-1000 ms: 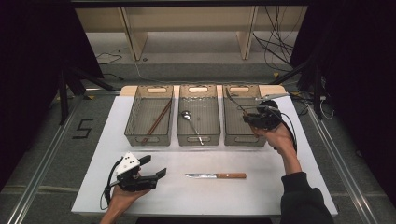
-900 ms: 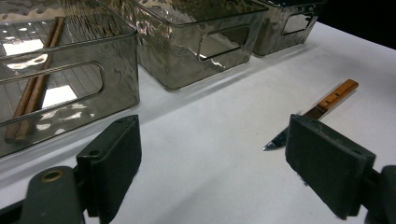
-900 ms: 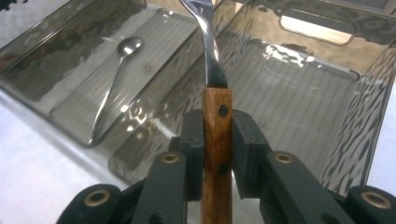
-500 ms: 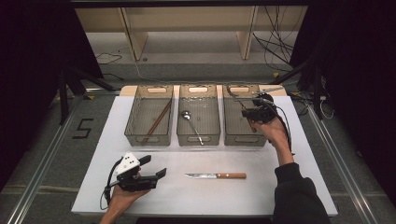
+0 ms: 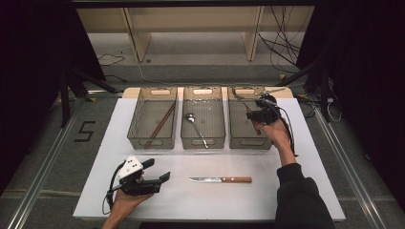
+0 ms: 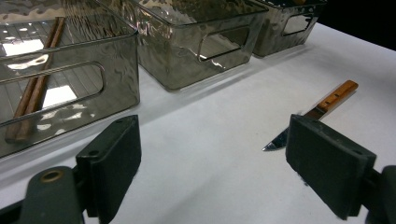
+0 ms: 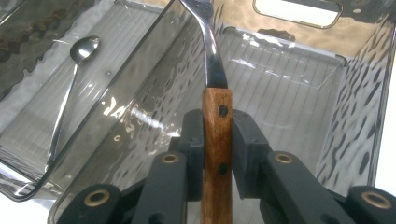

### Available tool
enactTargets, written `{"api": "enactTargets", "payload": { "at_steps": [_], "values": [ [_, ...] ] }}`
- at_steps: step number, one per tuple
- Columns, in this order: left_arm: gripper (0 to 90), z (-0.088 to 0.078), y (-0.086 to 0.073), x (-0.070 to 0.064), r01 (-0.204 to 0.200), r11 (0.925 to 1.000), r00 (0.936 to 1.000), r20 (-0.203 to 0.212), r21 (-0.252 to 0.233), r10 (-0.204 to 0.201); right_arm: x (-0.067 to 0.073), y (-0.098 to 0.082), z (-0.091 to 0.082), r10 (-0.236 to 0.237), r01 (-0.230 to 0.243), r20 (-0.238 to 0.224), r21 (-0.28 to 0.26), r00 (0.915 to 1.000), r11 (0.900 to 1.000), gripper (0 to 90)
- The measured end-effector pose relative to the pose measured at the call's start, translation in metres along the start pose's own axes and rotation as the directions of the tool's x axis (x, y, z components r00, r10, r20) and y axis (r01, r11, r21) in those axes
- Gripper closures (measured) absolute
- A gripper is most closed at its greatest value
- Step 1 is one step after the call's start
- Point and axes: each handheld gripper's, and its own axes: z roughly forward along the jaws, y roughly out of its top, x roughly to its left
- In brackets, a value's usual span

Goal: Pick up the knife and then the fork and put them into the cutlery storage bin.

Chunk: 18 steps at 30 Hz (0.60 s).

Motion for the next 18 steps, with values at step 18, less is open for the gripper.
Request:
{"api": "enactTargets", "payload": {
  "at_steps": [18],
  "values": [
    [18.1,0.000,0.000,0.000,0.001,1.0000,1.0000,0.001,0.001,-0.001,0.001,-0.003,0.015,0.027,-0.028,0.027,0.052,0.9993,0.998,76.7]
  ]
}}
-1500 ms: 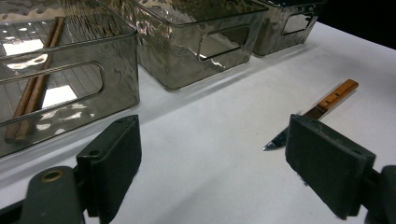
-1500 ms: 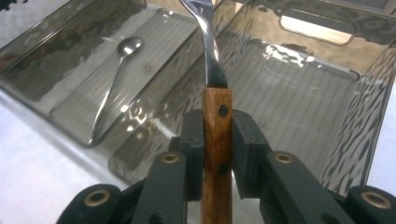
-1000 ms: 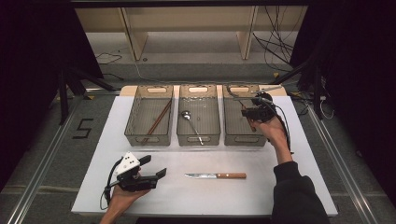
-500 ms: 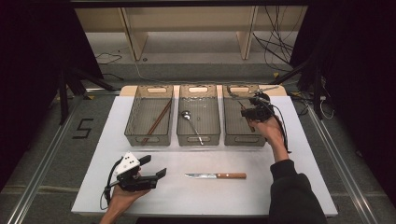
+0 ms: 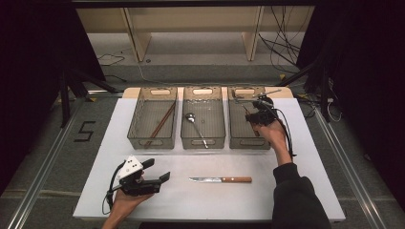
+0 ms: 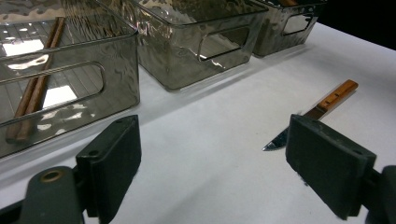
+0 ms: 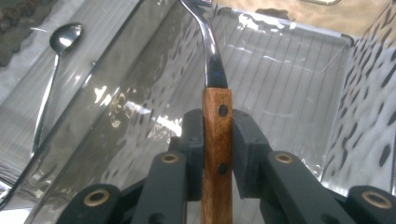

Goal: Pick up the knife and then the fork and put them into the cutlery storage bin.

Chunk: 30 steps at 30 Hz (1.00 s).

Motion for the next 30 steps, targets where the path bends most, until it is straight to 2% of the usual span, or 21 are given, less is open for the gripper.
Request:
{"api": "enactTargets", "payload": {
  "at_steps": [5,7,10,13,17,24,30],
  "values": [
    [18.1,0.000,0.000,0.000,-0.001,1.0000,1.0000,0.001,0.002,0.001,0.002,-0.001,0.005,0.000,0.000,0.003,0.031,1.0000,1.000,75.8],
    [18.1,0.000,0.000,0.000,-0.001,1.0000,1.0000,0.000,0.001,0.001,0.003,-0.002,0.005,-0.001,0.002,-0.021,0.035,0.9998,0.999,69.7],
    [18.0,0.000,0.000,0.000,-0.003,1.0000,1.0000,0.000,0.002,0.003,0.006,0.000,0.002,-0.007,0.009,-0.086,0.020,0.9963,1.000,67.2],
    [18.1,0.000,0.000,0.000,-0.003,1.0000,1.0000,0.001,0.002,0.003,0.011,0.001,-0.003,-0.033,0.034,-0.092,0.013,0.9952,0.999,65.3],
    [18.1,0.000,0.000,0.000,-0.004,1.0000,1.0000,0.001,0.002,0.004,0.012,0.001,-0.008,-0.039,0.039,-0.110,-0.003,0.9932,0.999,62.4],
    [18.0,0.000,0.000,0.000,-0.004,1.0000,1.0000,0.000,0.002,0.004,0.020,-0.002,-0.020,-0.086,0.081,-0.149,-0.038,0.9850,0.996,56.3],
    [18.1,0.000,0.000,0.000,-0.003,1.0000,1.0000,0.000,0.001,0.003,0.028,-0.005,-0.030,-0.125,0.117,-0.162,-0.060,0.9789,0.991,51.0]
  ]
}}
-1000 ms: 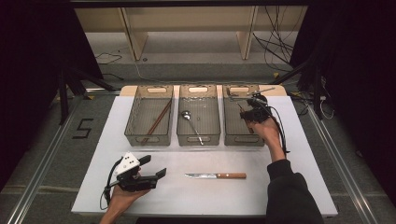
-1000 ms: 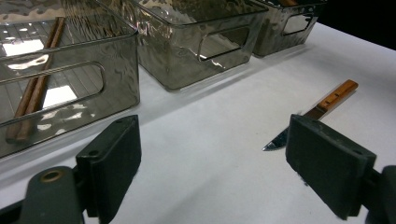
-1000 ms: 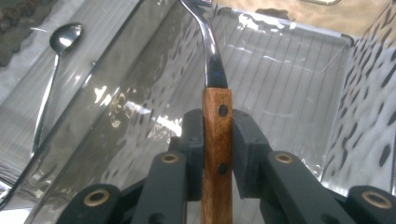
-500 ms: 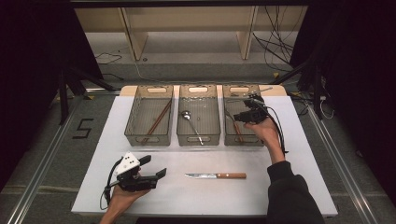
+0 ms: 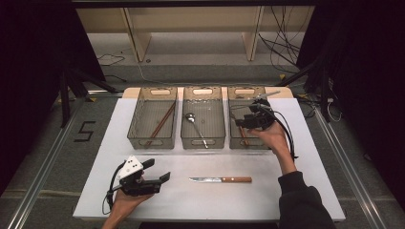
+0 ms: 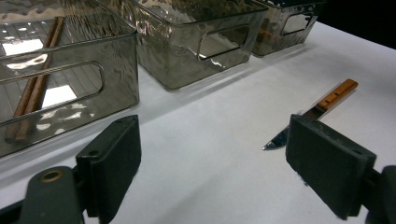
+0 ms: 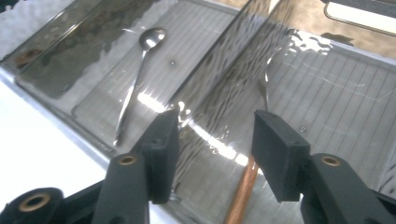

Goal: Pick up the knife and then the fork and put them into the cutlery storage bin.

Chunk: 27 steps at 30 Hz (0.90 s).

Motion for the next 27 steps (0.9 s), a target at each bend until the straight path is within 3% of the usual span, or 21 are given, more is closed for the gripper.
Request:
{"api": "enactTargets", "payload": {
  "at_steps": [8,16,27],
  "values": [
    [18.1,0.000,0.000,0.000,0.000,1.0000,1.0000,0.000,0.000,0.000,0.010,-0.008,-0.011,-0.034,0.033,-0.028,-0.022,0.9990,0.999,41.7],
    [18.1,0.000,0.000,0.000,-0.001,1.0000,1.0000,-0.001,0.002,0.001,0.025,-0.018,-0.025,-0.063,0.058,-0.064,-0.069,0.9960,0.996,38.8],
    [18.1,0.001,0.000,-0.001,0.000,1.0000,1.0000,0.000,0.001,0.000,0.059,-0.039,-0.041,-0.158,0.144,-0.142,-0.105,0.9772,0.984,35.3]
  ]
}}
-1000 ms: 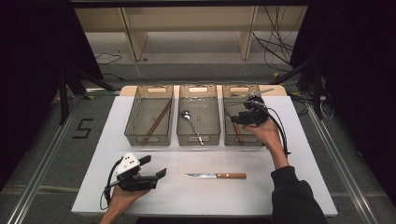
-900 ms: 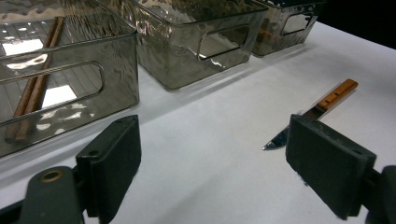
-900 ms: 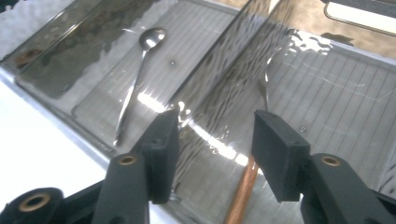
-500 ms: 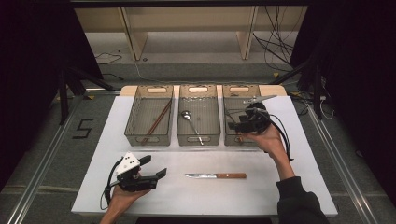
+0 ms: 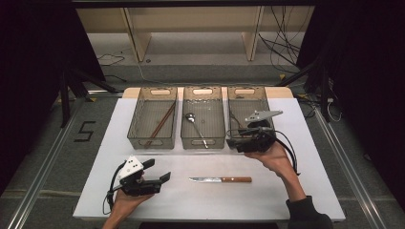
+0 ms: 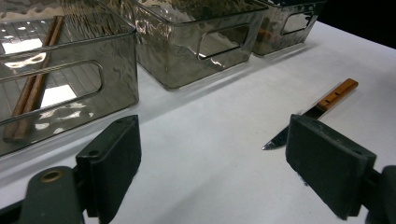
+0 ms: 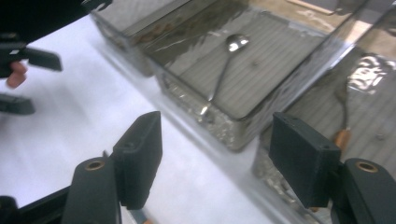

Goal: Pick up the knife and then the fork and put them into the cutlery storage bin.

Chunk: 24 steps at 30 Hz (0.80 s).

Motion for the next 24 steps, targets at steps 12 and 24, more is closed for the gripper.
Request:
{"api": "enactTargets", "payload": {
  "at_steps": [12,24],
  "values": [
    [18.1,-0.001,0.000,0.000,-0.007,1.0000,1.0000,0.000,0.002,0.007,0.023,-0.009,0.014,-0.075,0.082,-0.077,0.096,0.9942,0.992,31.3],
    [18.0,-0.001,0.000,0.000,-0.002,1.0000,1.0000,0.000,-0.003,0.002,0.036,-0.020,0.030,-0.131,0.161,-0.143,0.224,0.9810,0.961,29.9]
  ]
}}
